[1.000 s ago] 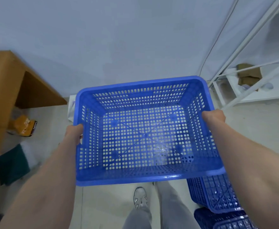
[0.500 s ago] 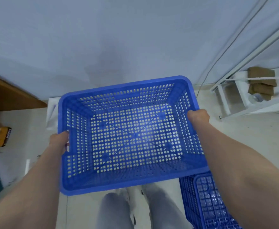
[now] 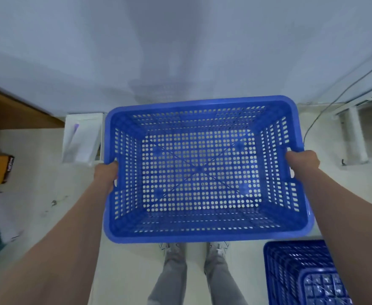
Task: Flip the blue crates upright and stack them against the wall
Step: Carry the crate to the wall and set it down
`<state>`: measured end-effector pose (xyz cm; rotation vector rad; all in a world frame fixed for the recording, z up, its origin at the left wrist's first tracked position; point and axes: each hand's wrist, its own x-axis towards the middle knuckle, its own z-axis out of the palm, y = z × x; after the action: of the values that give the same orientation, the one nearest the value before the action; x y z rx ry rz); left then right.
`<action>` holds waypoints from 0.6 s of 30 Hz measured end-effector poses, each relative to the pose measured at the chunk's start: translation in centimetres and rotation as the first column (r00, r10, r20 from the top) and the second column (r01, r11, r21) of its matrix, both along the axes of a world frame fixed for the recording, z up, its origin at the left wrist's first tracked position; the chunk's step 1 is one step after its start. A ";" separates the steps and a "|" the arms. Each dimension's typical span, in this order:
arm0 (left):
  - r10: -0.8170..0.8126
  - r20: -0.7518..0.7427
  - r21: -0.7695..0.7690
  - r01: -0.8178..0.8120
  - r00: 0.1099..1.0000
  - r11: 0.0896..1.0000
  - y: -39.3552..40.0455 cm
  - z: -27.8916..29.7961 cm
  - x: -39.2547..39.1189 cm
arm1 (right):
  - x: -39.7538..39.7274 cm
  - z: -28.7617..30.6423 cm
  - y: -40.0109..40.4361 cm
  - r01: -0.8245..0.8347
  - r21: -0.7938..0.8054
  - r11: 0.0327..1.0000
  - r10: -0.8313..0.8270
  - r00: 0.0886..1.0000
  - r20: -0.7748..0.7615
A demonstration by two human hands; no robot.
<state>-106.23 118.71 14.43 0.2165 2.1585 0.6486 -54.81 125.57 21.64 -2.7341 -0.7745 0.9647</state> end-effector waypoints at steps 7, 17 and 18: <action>0.014 0.024 0.056 -0.015 1.000 0.998 4.5 -5.6 0.0 | 0.4 -7.4 3.4 0.017 0.011 1.000 -0.016 1.000 -0.026; -0.015 0.037 0.067 0.013 0.999 0.998 8.7 -11.8 0.1 | 0.8 -14.6 8.7 -0.023 0.056 0.998 0.027 0.998 -0.065; -0.020 0.035 0.065 0.018 0.999 0.998 9.0 -12.1 0.1 | 0.8 -15.3 9.2 -0.016 0.064 0.998 0.021 0.997 -0.075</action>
<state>-106.10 127.74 2.32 0.2579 2.1012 0.7067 -53.99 134.72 6.36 -2.6248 -0.8042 1.0230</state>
